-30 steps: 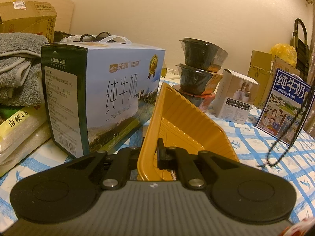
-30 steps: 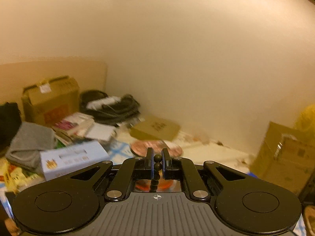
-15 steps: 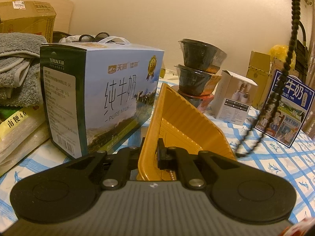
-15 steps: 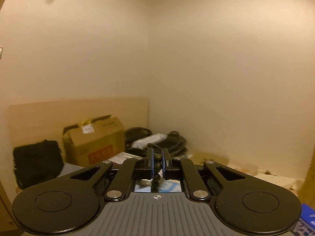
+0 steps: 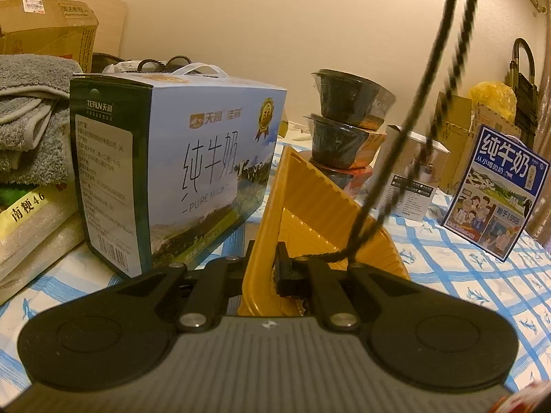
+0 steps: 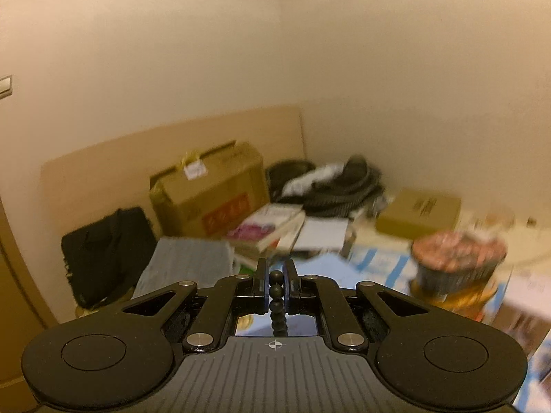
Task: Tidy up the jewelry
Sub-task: 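Lift the green necklace high with the right tool so it hangs free, then lower the green necklace into the orange tray and open the right tool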
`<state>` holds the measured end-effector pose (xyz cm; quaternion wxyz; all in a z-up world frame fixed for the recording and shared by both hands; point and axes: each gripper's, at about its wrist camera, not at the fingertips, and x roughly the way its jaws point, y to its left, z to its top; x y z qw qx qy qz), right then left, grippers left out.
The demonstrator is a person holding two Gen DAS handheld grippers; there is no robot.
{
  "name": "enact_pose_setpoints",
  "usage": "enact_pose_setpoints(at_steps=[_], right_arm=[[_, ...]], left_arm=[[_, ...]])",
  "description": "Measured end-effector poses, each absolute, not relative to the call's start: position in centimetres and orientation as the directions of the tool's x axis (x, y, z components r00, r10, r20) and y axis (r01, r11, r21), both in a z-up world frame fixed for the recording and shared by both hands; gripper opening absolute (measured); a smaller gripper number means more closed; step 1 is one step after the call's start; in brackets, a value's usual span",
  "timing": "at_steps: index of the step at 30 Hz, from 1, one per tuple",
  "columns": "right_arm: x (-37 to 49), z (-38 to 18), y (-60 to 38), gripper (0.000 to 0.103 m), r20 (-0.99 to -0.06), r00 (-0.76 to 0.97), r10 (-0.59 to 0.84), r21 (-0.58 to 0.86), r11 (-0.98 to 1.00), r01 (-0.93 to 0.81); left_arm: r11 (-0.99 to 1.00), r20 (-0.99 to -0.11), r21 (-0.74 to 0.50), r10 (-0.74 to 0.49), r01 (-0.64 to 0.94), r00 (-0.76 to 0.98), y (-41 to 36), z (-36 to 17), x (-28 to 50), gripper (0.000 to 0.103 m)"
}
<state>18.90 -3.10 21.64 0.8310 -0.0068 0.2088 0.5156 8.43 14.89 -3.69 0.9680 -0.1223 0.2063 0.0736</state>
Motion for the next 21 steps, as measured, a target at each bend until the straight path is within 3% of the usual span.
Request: enact_pose_setpoints(at_steps=[12, 17, 21], right_arm=[[20.8, 7.6, -4.2, 0.008, -0.574, 0.312, 0.757, 0.371, 0.580, -0.725], [21.3, 2.6, -3.9, 0.008, -0.688, 0.304, 0.659, 0.319, 0.652, -0.688], [20.9, 2.1, -3.3, 0.008, -0.701, 0.301, 0.646, 0.276, 0.636, -0.720]], left_arm=[[0.959, -0.417, -0.208, 0.089, -0.190, 0.905, 15.0, -3.7, 8.5, 0.007], [0.959, -0.419, -0.207, 0.091, -0.192, 0.903, 15.0, -3.7, 8.5, 0.007], [0.960, -0.419, -0.204, 0.092, -0.193, 0.903, 15.0, -3.8, 8.6, 0.007]])
